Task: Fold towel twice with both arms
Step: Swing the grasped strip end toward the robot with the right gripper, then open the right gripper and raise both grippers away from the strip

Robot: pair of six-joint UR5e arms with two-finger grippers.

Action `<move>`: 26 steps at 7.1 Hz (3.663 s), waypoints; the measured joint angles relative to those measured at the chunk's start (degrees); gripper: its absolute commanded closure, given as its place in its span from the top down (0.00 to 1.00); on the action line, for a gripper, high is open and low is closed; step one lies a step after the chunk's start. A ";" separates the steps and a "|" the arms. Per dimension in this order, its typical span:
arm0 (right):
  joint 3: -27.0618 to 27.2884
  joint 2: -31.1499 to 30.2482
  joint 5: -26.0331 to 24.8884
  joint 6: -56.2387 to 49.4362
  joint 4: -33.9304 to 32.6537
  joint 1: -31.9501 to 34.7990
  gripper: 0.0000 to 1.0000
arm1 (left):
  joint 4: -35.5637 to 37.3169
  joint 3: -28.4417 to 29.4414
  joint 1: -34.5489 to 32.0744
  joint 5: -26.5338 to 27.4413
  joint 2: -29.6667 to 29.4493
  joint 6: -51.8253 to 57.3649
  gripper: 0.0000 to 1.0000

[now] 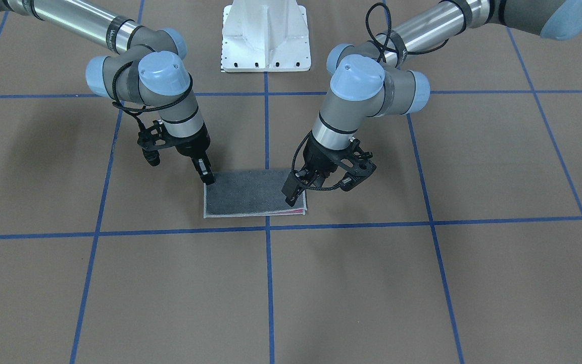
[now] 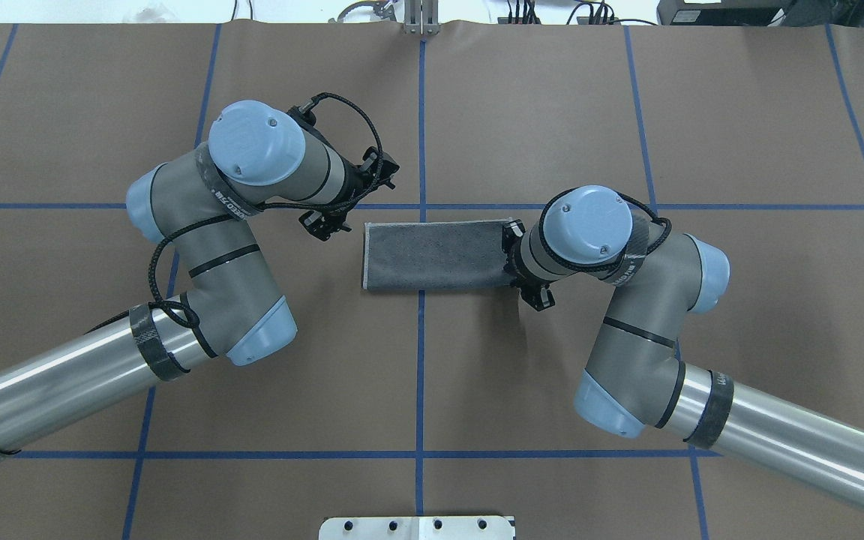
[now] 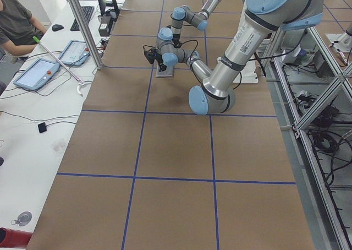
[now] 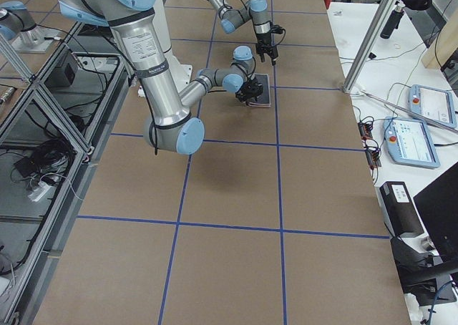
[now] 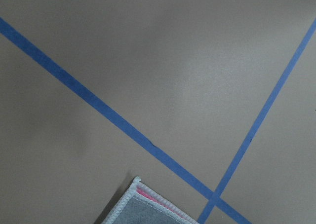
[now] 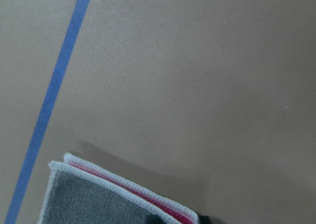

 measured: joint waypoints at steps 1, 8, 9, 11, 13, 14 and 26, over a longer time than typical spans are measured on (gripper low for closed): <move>0.09 0.01 0.06 -0.09 0.08 0.00 0.00 | 0.00 -0.01 -0.01 0.00 -0.02 -0.02 1.00; 9.09 -1.69 1.10 2.80 -4.31 -3.97 0.00 | 0.44 -4.02 -0.51 -0.42 0.30 -0.05 1.00; 10.33 -1.71 1.39 3.85 -5.66 -5.59 0.00 | 0.77 -5.26 -0.60 -1.22 0.49 -0.09 1.00; 12.07 -1.34 3.37 5.30 -7.83 -7.86 0.00 | 1.04 -6.55 -0.70 -2.49 0.63 -0.17 1.00; 12.44 -0.50 5.08 6.31 -8.33 -9.31 0.00 | 1.13 -7.08 -0.73 -2.88 0.72 -0.20 1.00; 12.53 0.01 5.32 6.96 -8.37 -10.03 0.00 | 1.14 -7.23 -0.73 -2.95 0.74 -0.21 1.00; 15.01 1.05 5.90 7.43 -8.32 -12.07 1.00 | 1.08 -11.91 -1.10 -5.39 4.83 -0.13 1.00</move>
